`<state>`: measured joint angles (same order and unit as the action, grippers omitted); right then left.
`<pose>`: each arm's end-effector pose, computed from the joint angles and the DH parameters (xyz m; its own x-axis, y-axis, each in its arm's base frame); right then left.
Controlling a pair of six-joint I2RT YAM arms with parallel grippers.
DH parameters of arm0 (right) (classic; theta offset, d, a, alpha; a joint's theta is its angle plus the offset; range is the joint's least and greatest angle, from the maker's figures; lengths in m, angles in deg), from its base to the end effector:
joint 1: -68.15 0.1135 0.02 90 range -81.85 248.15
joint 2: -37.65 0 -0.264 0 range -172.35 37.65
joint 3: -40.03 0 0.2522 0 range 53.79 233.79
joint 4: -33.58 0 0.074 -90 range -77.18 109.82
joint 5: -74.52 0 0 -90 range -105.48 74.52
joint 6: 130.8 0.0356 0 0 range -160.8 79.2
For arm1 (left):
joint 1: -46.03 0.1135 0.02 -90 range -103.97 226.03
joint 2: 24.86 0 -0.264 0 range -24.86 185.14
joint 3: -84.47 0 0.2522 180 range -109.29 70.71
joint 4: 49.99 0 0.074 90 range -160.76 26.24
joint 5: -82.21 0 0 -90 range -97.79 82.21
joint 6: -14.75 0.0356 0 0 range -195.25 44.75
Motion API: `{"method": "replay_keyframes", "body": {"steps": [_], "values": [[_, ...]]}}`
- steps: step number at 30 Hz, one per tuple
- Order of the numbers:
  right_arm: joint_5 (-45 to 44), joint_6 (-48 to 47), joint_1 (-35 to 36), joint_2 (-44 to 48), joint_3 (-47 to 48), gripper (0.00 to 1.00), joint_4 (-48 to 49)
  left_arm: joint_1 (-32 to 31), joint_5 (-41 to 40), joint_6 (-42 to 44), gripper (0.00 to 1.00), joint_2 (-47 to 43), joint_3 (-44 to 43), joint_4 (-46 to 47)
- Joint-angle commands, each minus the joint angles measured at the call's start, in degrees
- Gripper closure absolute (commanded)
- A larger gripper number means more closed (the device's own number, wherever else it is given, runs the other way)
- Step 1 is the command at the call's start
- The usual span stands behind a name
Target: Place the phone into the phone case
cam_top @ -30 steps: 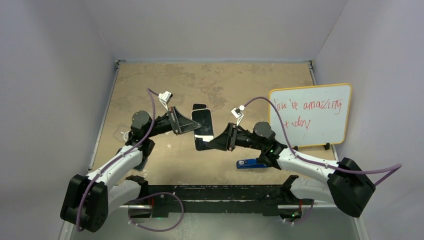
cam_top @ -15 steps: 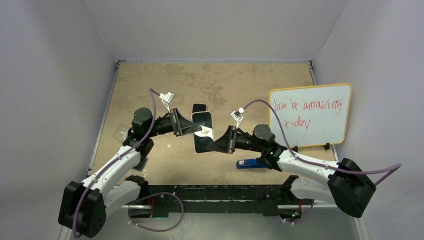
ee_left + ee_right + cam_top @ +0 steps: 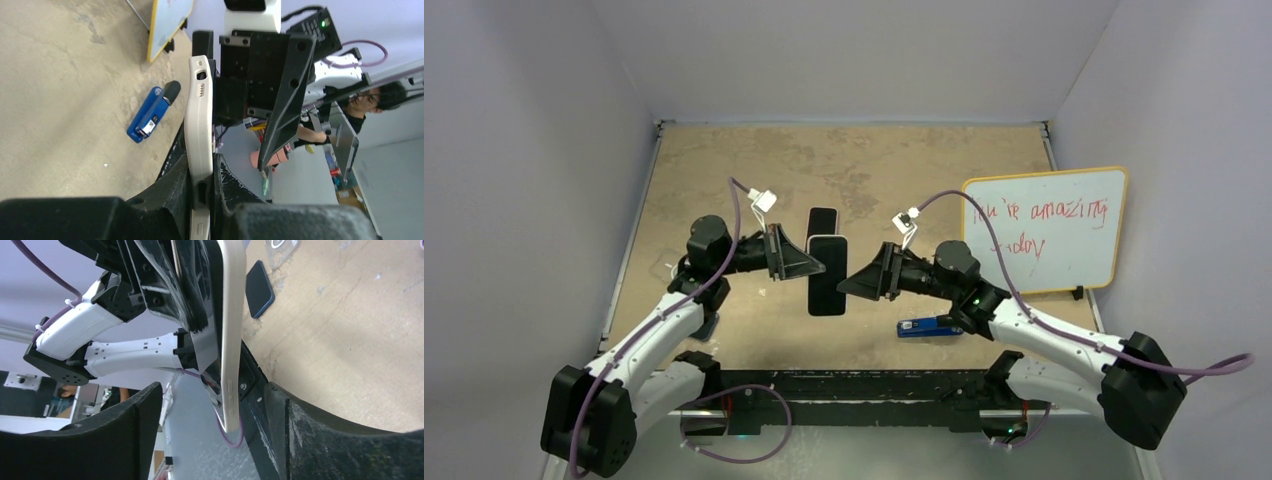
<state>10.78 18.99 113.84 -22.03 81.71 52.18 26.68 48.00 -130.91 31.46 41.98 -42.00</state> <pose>0.1511 0.1774 0.2646 -0.8180 0.2716 -0.5071 -0.4847 0.1494 0.8618 0.1903 -0.0980 0.2633 -0.8489 -0.1939 -0.4917 0.4637 0.1733 -0.8689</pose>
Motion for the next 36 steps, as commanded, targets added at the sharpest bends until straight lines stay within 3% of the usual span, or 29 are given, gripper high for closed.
{"method": "replay_keyframes", "body": {"steps": [1, 5, 25, 28, 31, 34, 36], "values": [[-1.42, -5.49, -0.43, 0.81, 5.92, 0.22, -4.91, 0.19, 7.62, 1.51, 1.0, -2.0, -1.61, 4.59], [-1.5, -7.7, -0.93, 0.28, 8.97, 0.22, -7.09, 0.19, 10.13, 0.91, 1.0, -2.26, -0.99, 5.6], [-0.97, -6.88, -1.35, -4.46, 12.27, 0.42, -1.82, 0.06, 12.6, 0.67, 1.0, -0.39, 0.3, 6.35], [-0.6, -6.32, -1.35, -4.95, 12.24, 0.51, -0.7, 0.02, 11.99, 1.67, 1.0, -0.29, 0.29, 4.83], [-0.96, -6.43, -1.32, -4.72, 12.15, 0.73, -0.34, 0.02, 10.1, 5.69, 1.0, -0.31, -0.89, -2.07], [-2.5, -7.63, -1.38, -4.04, 12.28, 0.95, -1.99, 0.02, 6.14, 15.15, 1.0, 0.93, -4.12, -15.04], [-3.57, -8.8, -1.37, -3.57, 12.65, 1.0, -3.78, 0.02, 4.74, 18.54, 1.0, 2.01, -5.77, -20.32]]}}
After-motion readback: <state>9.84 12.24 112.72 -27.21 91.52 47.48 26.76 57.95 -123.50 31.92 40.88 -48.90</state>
